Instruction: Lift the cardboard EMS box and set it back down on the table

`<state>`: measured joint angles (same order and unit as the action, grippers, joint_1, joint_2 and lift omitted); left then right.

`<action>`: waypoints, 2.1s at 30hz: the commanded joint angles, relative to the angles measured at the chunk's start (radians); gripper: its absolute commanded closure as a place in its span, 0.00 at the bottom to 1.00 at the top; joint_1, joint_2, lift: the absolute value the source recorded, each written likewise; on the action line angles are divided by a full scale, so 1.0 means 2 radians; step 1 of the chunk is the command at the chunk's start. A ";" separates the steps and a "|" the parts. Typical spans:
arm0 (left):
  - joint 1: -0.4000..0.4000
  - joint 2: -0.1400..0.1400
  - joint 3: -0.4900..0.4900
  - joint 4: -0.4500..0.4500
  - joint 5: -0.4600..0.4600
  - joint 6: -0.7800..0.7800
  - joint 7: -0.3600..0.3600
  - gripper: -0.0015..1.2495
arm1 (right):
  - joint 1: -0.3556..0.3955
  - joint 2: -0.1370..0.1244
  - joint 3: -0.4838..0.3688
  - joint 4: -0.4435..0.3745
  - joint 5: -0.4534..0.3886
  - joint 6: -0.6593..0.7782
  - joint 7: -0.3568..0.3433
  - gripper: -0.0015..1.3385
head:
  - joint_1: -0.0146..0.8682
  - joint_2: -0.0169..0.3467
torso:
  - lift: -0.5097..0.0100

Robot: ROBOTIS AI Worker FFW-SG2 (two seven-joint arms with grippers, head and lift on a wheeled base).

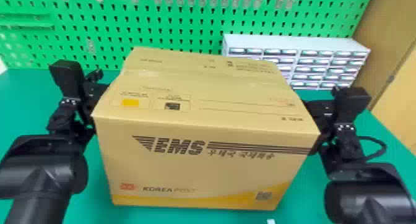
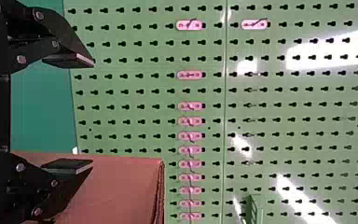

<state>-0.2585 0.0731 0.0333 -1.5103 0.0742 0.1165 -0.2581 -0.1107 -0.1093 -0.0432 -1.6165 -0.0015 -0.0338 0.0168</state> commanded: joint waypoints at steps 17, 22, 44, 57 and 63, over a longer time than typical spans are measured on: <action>0.023 0.000 0.014 0.023 -0.006 0.000 -0.018 0.39 | 0.021 0.009 -0.011 0.031 -0.008 0.000 0.000 0.02 | 0.78 0.01 | 0.81; 0.023 0.000 0.026 0.023 -0.010 0.000 -0.018 0.39 | 0.025 0.011 -0.031 0.031 -0.008 -0.007 0.000 0.02 | 0.78 0.01 | 0.81; 0.022 0.000 0.075 0.019 -0.026 -0.001 -0.018 0.39 | 0.058 0.019 -0.111 -0.019 0.005 -0.011 0.000 0.02 | 0.78 0.01 | 0.81; 0.024 0.000 0.079 0.016 -0.023 -0.001 -0.019 0.39 | 0.065 0.023 -0.116 -0.029 0.005 -0.010 0.000 0.02 | 0.78 0.01 | 0.81; 0.021 0.000 0.079 0.009 -0.020 -0.001 -0.019 0.39 | 0.065 0.022 -0.117 -0.035 0.003 -0.006 0.000 0.03 | 0.78 0.01 | 0.81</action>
<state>-0.2136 0.0728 0.1919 -1.4849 0.0307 0.1150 -0.2948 0.0193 -0.0638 -0.2761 -1.6811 0.0101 -0.0531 0.0168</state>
